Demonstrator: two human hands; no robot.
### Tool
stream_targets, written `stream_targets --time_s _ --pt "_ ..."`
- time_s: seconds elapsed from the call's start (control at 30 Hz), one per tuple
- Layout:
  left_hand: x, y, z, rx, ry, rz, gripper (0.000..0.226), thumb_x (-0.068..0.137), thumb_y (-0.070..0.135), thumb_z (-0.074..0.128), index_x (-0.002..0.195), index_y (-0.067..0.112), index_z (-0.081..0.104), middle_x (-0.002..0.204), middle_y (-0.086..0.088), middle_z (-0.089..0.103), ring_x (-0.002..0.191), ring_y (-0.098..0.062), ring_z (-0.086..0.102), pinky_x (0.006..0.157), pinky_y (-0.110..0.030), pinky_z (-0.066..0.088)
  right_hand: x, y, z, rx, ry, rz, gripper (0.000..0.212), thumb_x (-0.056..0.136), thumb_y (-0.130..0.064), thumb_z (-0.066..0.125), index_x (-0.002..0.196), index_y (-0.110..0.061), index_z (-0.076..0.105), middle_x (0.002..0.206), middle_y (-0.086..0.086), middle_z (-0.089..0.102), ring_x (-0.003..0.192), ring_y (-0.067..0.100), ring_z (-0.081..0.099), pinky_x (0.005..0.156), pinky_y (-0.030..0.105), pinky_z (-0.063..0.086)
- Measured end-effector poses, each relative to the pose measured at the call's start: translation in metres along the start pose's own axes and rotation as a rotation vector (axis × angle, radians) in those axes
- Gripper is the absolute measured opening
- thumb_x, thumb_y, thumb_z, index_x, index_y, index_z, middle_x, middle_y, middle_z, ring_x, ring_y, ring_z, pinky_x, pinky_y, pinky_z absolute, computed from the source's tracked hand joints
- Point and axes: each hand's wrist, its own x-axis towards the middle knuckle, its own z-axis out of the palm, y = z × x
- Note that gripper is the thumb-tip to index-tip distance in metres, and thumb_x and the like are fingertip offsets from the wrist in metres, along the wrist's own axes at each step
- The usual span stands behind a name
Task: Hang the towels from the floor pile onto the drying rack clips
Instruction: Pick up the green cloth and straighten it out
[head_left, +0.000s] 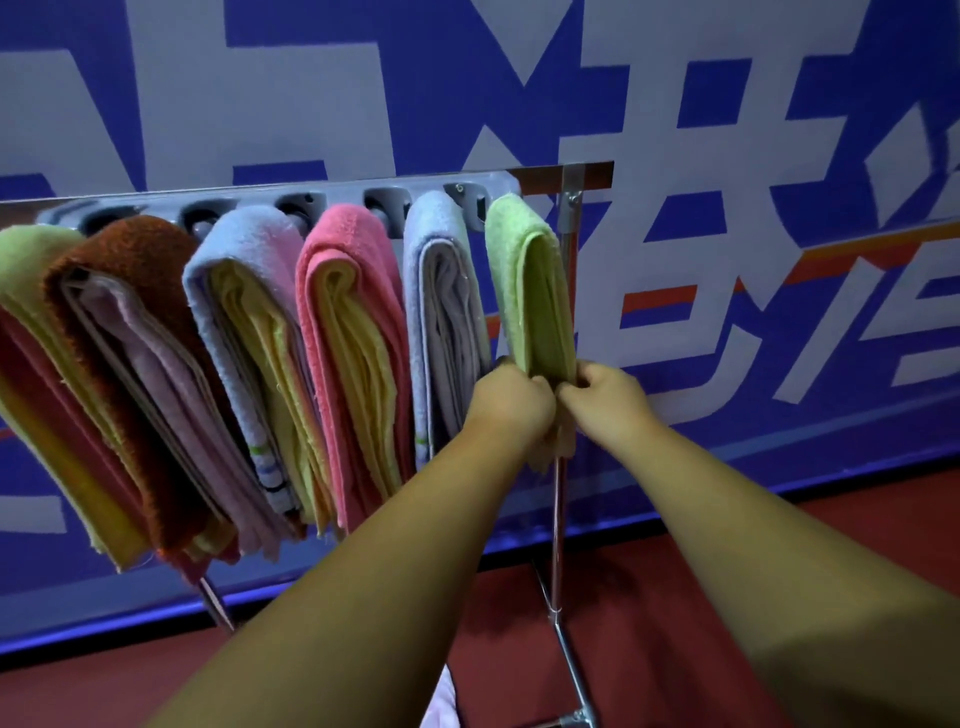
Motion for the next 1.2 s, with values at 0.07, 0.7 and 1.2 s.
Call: stream_targets --time_s 0.07,0.7,1.2 --pt "0.003 -0.010 0.008 0.033 -0.044 0.002 0.033 0.098 0.025 0.050 0.125 0.008 0.060 0.112 -0.017 0.071 0.097 -0.035 0.071 0.070 -0.031 0.049 0.001 0.012 0.005 0.021 0.004 0.027 0.021 0.097 -0.026 0.064 0.111 -0.031 0.078 0.078 -0.008 0.074 0.077 0.011 0.071 0.063 0.017 0.053" --pt "0.006 -0.086 0.049 0.200 0.058 0.023 0.020 0.099 0.017 0.057 0.110 0.005 0.068 0.113 -0.020 0.071 0.103 -0.043 0.068 0.079 -0.041 0.051 -0.035 0.075 0.047 -0.045 0.037 0.082 0.017 0.096 -0.036 0.069 0.101 -0.021 0.075 0.085 -0.004 0.076 0.083 0.016 0.071 0.070 0.032 0.054" --pt "-0.001 -0.112 0.054 0.267 -0.056 -0.038 0.018 0.101 0.026 0.056 0.090 0.012 0.058 0.102 -0.013 0.069 0.090 -0.036 0.070 0.076 -0.041 0.058 -0.069 0.082 0.072 0.296 -0.181 0.398 0.069 0.098 -0.014 0.062 0.151 -0.053 0.044 0.115 0.004 0.075 0.089 0.024 0.081 0.083 0.045 0.064"
